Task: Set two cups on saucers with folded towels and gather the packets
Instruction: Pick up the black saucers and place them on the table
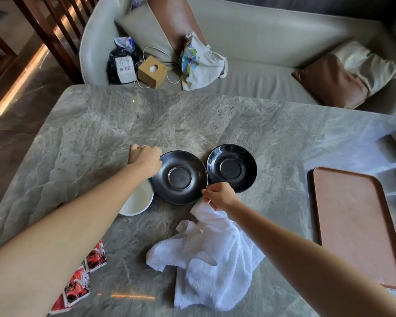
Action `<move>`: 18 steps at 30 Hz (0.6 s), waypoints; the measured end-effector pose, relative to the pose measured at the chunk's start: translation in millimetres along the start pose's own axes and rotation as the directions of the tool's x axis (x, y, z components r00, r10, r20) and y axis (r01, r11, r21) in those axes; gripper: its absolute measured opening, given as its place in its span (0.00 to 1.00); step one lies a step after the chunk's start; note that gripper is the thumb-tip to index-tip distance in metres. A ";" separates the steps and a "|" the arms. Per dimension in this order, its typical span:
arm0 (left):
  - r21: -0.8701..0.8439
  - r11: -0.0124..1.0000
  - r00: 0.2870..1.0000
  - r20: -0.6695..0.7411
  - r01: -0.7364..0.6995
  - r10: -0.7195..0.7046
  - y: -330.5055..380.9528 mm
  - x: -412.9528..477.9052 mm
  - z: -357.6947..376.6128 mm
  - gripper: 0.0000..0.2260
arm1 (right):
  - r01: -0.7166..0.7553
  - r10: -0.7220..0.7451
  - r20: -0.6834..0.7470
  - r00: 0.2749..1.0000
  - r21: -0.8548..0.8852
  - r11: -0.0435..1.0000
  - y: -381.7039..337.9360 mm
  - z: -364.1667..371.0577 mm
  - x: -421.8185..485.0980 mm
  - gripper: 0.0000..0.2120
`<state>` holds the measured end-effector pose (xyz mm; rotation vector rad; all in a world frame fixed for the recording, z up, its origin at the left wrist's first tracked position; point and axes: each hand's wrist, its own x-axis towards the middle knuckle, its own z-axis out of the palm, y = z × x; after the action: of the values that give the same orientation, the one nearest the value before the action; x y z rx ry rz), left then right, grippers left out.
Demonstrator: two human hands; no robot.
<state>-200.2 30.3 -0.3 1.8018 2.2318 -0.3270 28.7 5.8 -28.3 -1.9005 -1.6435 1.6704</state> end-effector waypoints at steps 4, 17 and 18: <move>0.002 1.000 1.000 -0.024 -0.005 0.005 -0.3 -12.1 -18.5 0.07 | 0.026 -0.026 0.007 1.000 0.025 0.999 -8.0 -8.0 -10.5 0.16; -0.531 0.847 0.977 0.193 0.021 0.097 12.0 -113.8 -32.1 0.05 | 0.107 -0.109 0.042 0.993 0.041 0.993 14.8 -56.3 -88.7 0.10; -0.557 0.830 0.968 0.222 0.027 0.117 15.0 -126.1 -28.1 0.06 | 0.109 -0.113 0.061 0.992 0.057 0.992 19.8 -59.1 -97.4 0.09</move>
<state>-161.8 -73.4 68.1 1.4039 1.8473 0.1071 105.6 -44.5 41.9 -1.7150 -1.6767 1.7294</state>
